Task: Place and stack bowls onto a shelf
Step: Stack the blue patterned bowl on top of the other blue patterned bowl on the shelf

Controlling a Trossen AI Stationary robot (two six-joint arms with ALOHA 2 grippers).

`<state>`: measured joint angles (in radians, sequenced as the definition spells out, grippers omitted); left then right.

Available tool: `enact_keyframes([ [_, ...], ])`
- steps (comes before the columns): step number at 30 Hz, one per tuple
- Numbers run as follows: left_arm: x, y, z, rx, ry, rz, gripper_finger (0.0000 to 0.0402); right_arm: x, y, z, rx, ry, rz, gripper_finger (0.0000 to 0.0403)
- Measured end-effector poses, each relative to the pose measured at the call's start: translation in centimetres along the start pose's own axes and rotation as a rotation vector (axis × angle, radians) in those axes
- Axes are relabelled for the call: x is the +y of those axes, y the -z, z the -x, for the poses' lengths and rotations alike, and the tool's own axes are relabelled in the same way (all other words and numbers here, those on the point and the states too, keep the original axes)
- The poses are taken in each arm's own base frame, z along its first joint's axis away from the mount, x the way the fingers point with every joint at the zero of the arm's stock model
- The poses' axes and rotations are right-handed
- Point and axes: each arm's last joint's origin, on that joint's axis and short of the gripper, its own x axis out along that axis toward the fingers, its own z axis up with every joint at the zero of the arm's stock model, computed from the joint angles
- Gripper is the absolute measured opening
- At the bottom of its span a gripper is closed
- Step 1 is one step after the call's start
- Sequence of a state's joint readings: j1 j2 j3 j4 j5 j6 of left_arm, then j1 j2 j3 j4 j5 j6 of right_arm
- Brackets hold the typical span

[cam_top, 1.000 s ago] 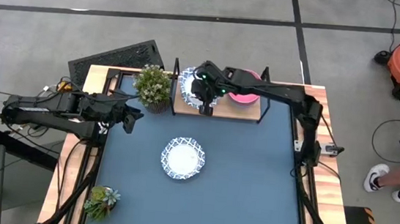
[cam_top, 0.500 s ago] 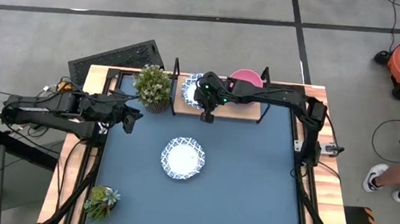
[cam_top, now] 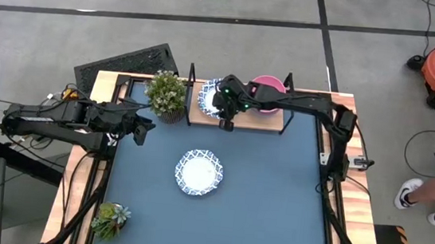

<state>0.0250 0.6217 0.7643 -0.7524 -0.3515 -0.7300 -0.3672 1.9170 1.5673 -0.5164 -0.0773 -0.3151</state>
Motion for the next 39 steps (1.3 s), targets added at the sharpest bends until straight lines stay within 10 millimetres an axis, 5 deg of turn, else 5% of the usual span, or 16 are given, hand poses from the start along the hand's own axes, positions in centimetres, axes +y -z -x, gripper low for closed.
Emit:
enact_keyframes([
  [8, 0.0, 0.0, 0.0, 0.001, 0.002, 0.000, 0.0112, 2.3, -3.1, 5.5, -0.059, -0.123, 0.033, 0.0188],
  [18, 0.0, 0.0, 0.0, 0.001, 0.002, -0.007, 0.0112, 11.6, -4.6, 7.9, -0.112, -0.363, 0.263, 0.0189],
  [26, 0.0, 0.0, 0.0, 0.006, -0.003, -0.010, 0.0112, 18.6, -3.0, 3.0, 0.013, -0.487, 0.415, 0.0187],
  [39, 0.3, 0.4, 0.0, 0.047, -0.024, -0.030, 0.0112, 23.0, 0.7, -4.7, 0.207, -0.605, 0.445, 0.0187],
])
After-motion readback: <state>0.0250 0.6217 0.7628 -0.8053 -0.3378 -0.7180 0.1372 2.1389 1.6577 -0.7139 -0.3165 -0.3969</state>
